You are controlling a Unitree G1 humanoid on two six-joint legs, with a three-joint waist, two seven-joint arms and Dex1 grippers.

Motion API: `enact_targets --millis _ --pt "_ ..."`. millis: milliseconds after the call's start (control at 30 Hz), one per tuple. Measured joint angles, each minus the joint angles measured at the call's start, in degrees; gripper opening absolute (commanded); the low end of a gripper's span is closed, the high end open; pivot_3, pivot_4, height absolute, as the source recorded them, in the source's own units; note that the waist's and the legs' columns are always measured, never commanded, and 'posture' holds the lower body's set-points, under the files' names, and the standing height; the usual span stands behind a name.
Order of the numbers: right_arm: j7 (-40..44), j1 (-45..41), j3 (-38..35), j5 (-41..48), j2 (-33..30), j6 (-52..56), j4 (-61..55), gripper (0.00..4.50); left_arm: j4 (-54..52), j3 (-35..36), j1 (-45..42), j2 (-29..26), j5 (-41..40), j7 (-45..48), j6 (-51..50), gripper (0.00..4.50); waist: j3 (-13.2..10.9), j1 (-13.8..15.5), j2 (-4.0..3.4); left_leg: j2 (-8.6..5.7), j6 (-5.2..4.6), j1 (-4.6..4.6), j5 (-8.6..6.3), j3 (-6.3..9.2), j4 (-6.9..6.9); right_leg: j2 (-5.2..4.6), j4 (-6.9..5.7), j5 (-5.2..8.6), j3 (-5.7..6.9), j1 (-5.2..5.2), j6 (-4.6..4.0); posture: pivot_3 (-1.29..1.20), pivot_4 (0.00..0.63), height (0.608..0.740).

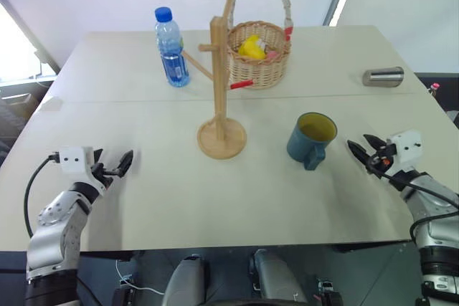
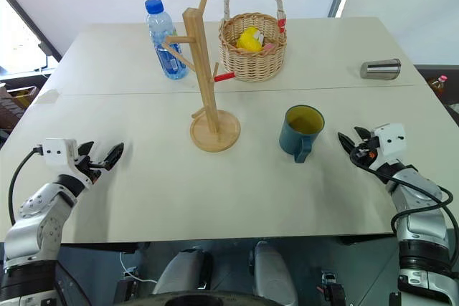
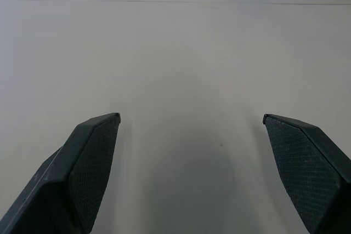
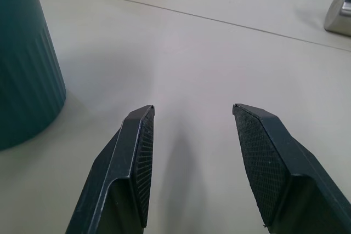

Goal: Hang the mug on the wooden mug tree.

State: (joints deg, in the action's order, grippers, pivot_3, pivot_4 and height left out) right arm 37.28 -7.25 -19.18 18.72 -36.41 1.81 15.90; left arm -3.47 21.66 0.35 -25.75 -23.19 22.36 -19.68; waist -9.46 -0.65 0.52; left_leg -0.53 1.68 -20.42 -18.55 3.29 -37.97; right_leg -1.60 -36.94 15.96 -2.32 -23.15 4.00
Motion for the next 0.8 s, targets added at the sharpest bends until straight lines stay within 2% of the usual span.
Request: enact_targets --millis 467,633,800 --pt "-6.27 5.60 -1.89 -0.57 1.65 -0.55 -5.95 2.33 -0.73 -1.55 -1.31 0.55 -0.64 1.80 -0.23 4.50 0.00 0.15 0.00 0.00 0.00 -0.02 0.00 0.01 0.00 -0.01 0.00 0.00 0.00 0.00 0.00 0.00 0.150 0.740" --pt "-7.71 11.35 -4.26 0.60 1.74 1.45 -13.18 2.33 -4.17 -7.48 -3.66 0.29 -1.34 8.17 0.10 4.50 0.01 0.17 -0.01 0.00 0.01 0.00 0.00 0.01 0.03 0.00 0.02 0.00 0.00 0.01 0.00 0.00 0.150 0.740" --pt "-6.86 23.32 -5.95 2.89 3.13 4.32 -25.38 2.33 -6.31 -15.54 -6.20 -0.71 -1.62 17.36 0.92 4.50 0.01 0.12 -0.04 0.00 0.01 -0.01 0.00 0.01 0.07 0.02 0.04 0.01 -0.01 0.01 -0.01 0.00 0.150 0.740"
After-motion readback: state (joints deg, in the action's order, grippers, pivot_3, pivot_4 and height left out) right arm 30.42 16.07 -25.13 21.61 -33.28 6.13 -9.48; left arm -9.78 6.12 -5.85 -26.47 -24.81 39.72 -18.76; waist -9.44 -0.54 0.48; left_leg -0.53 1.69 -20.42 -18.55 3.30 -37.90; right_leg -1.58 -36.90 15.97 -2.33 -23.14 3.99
